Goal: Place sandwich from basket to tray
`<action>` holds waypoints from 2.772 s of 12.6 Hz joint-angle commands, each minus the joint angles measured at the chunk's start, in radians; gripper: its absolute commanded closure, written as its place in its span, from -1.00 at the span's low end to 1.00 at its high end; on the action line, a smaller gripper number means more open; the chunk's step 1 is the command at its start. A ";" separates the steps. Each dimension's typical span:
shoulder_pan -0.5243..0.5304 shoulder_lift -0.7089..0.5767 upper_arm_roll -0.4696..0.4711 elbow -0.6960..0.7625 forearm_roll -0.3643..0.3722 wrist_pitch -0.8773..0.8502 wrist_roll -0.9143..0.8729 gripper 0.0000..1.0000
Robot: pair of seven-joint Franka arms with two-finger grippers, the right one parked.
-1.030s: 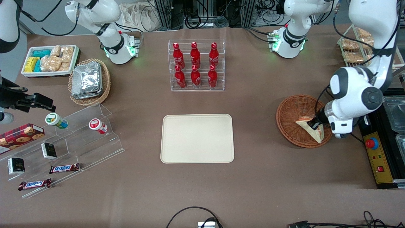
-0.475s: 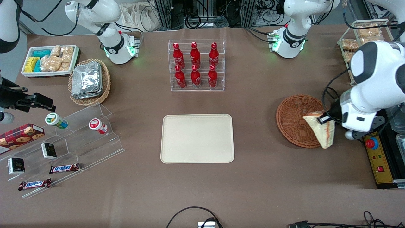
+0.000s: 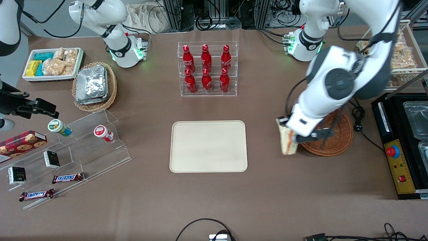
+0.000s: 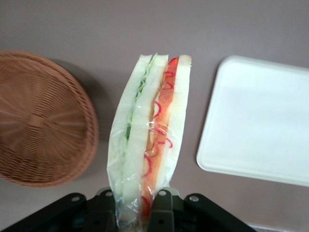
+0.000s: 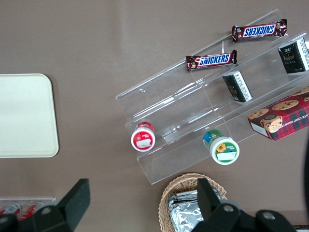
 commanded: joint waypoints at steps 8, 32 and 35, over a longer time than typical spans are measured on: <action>-0.232 0.306 0.010 0.033 0.084 0.258 -0.331 1.00; -0.122 -0.157 0.005 -0.390 0.102 0.329 -0.131 -1.00; -0.040 -0.213 0.013 -0.293 -0.013 0.116 0.081 -1.00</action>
